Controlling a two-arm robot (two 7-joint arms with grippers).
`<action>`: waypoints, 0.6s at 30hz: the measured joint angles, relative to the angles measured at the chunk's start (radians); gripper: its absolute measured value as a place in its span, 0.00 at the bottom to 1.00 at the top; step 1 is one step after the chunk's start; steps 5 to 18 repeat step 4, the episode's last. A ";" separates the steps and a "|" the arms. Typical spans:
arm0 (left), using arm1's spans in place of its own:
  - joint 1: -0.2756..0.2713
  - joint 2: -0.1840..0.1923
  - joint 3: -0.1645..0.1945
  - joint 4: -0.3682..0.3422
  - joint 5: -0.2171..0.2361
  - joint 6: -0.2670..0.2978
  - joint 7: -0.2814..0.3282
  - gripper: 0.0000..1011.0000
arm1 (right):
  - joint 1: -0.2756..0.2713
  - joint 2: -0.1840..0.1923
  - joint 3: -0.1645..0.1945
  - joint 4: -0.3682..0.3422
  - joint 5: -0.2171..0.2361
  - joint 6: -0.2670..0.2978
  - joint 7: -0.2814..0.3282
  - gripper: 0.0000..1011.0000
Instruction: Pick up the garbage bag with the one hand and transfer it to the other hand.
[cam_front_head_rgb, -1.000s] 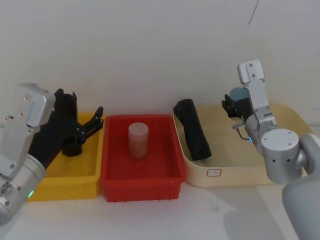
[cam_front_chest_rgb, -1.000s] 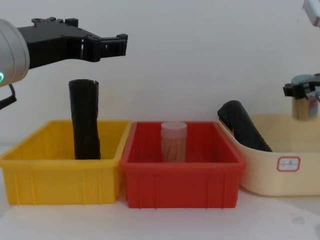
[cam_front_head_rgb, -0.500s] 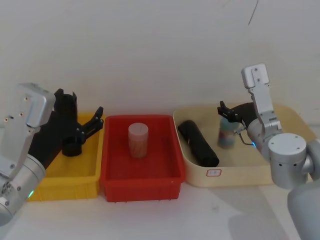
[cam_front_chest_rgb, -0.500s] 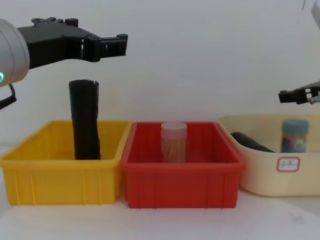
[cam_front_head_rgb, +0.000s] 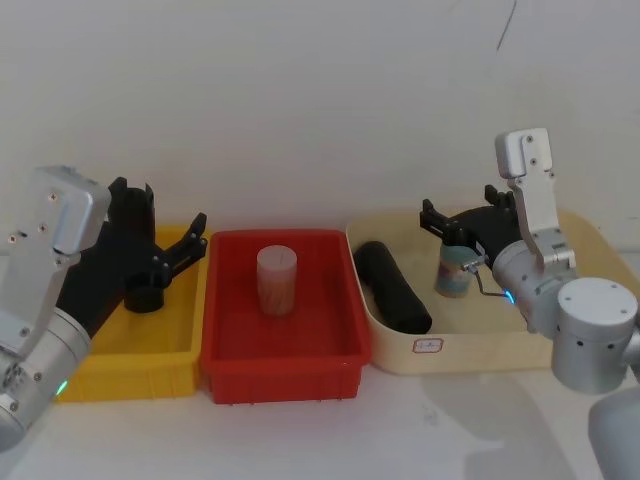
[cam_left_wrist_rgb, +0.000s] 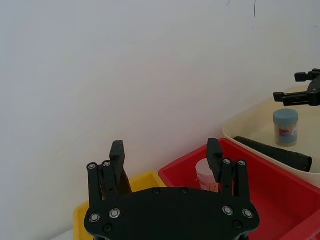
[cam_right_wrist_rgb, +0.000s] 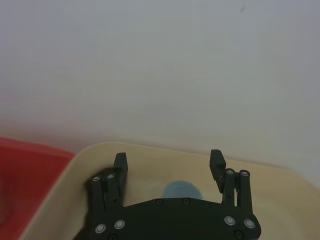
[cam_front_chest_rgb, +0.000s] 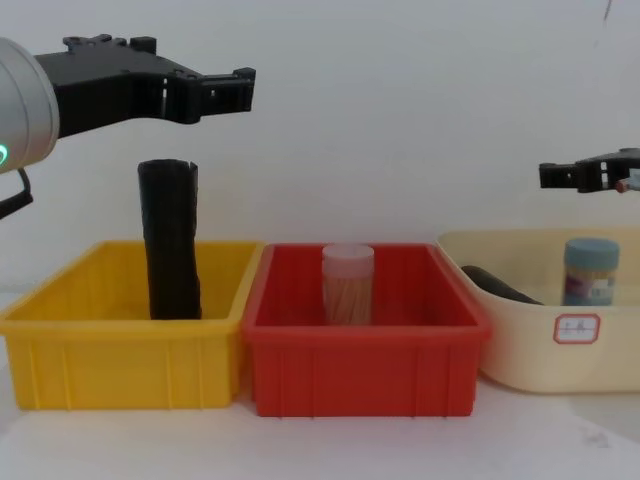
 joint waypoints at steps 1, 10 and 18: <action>0.000 0.000 0.000 0.000 0.000 0.000 0.000 0.99 | -0.006 0.001 0.000 -0.009 0.004 0.001 0.007 0.99; 0.000 0.000 0.000 0.000 0.000 0.000 0.000 0.99 | -0.037 0.008 0.001 -0.057 0.028 0.008 0.046 0.99; 0.000 0.000 0.000 0.000 0.000 0.000 0.000 0.99 | -0.037 0.008 0.001 -0.057 0.028 0.008 0.046 0.99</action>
